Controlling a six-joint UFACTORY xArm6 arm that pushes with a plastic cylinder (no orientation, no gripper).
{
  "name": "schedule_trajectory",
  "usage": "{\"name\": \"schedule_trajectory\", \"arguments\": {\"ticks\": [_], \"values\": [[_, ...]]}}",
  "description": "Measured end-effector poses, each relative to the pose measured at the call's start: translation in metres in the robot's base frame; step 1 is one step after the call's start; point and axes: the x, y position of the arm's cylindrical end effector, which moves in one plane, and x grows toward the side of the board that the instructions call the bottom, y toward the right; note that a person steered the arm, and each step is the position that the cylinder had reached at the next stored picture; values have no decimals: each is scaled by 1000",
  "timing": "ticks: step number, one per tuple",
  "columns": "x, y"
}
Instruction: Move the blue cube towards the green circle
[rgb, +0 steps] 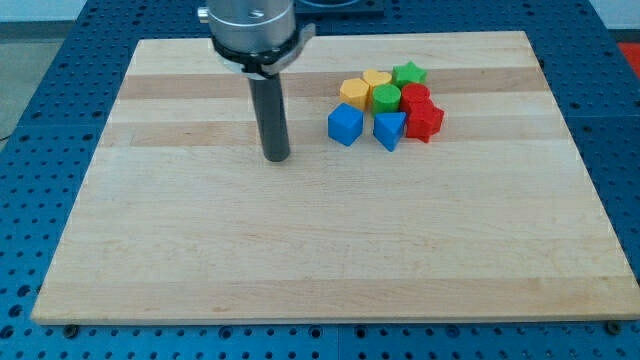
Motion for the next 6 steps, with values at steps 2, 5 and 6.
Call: {"name": "schedule_trajectory", "arguments": {"ticks": [2, 5, 6], "values": [[-17, 63], [-21, 84], [14, 86]]}}
